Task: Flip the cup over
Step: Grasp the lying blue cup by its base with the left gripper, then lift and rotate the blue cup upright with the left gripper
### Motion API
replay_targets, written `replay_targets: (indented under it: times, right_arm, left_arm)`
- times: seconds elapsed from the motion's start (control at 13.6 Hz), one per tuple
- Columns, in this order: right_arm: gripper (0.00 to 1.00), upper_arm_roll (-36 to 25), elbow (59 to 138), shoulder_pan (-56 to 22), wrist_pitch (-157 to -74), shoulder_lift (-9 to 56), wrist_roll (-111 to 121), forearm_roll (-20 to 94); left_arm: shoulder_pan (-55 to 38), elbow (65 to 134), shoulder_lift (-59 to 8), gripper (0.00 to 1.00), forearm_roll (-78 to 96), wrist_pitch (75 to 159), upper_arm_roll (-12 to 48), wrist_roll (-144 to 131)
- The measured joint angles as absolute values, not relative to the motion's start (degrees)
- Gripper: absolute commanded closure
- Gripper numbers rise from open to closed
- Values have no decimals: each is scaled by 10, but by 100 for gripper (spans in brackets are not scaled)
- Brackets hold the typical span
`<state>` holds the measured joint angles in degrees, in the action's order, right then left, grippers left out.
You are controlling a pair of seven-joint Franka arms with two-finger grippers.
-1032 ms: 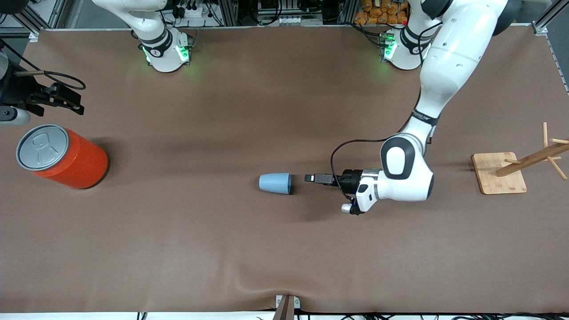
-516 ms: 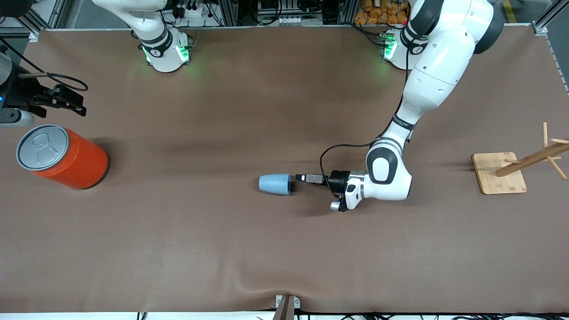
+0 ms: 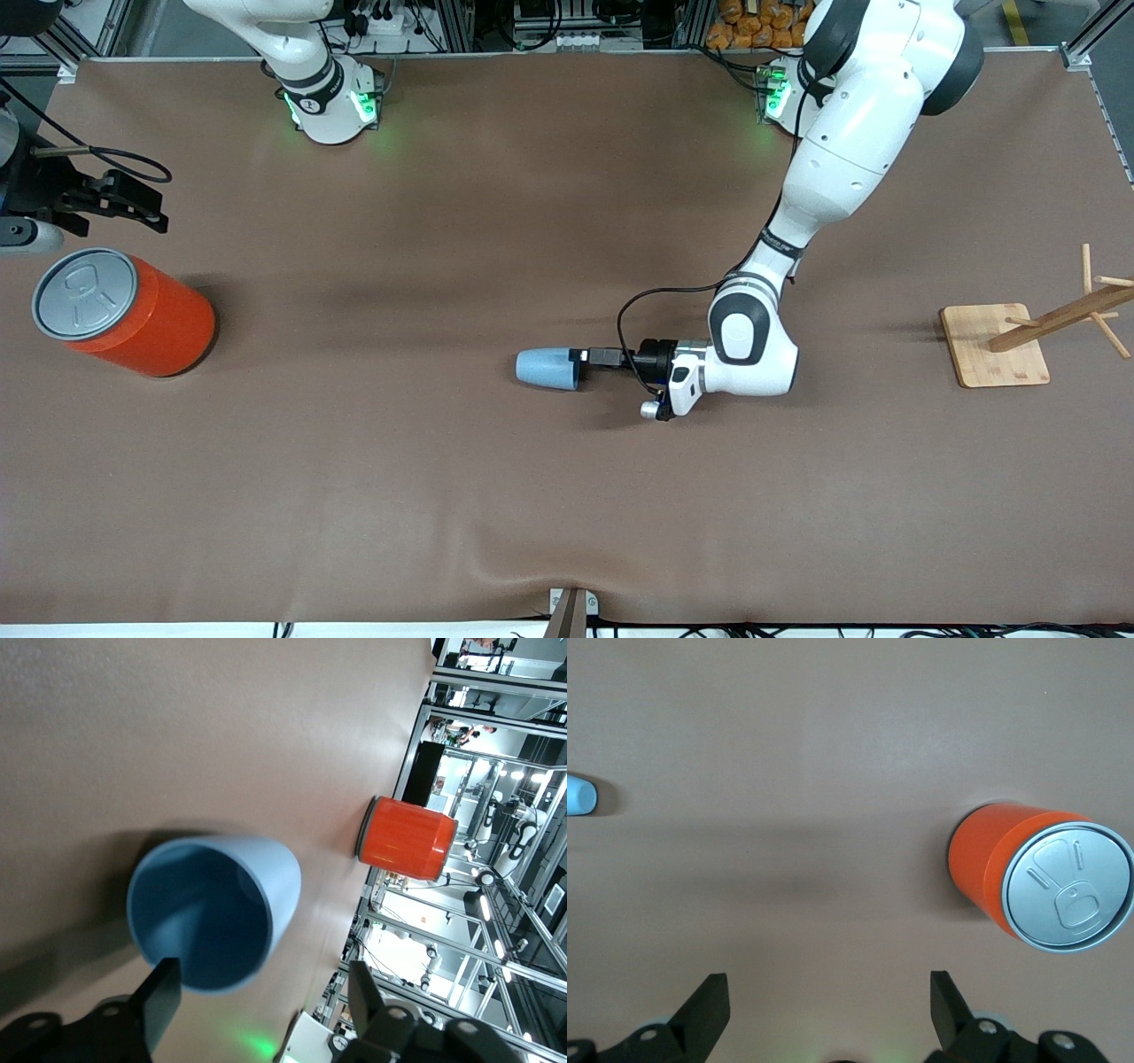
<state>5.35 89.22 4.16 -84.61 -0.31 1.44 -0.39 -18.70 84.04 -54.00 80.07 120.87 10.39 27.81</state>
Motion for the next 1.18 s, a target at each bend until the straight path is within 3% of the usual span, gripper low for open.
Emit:
replay_targets:
  times: [0.22, 0.37, 0.44, 0.52, 0.88, 1.18]
  right_arm:
    - [0, 54, 892, 42, -857, -3, 16, -5]
    - [0, 54, 892, 42, -859, -3, 17, -5]
    - [0, 54, 892, 42, -859, -3, 18, -5]
    - [0, 54, 892, 42, -859, -3, 19, -5]
    - [0, 53, 887, 42, -862, -3, 20, -6]
    - [0, 53, 882, 43, -877, 0, 21, -6]
  left_arm:
    - [-196, 822, -555, 51, 804, 1217, 104, 279]
    - [-206, 821, -556, 75, 824, 1219, 104, 283]
    - [-213, 821, -556, 94, 834, 1221, 104, 285]
    - [-220, 821, -556, 100, 844, 1226, 104, 289]
    - [-227, 800, -540, 100, 841, 1267, 98, 298]
    - [-226, 793, -450, 100, 651, 1293, 94, 132]
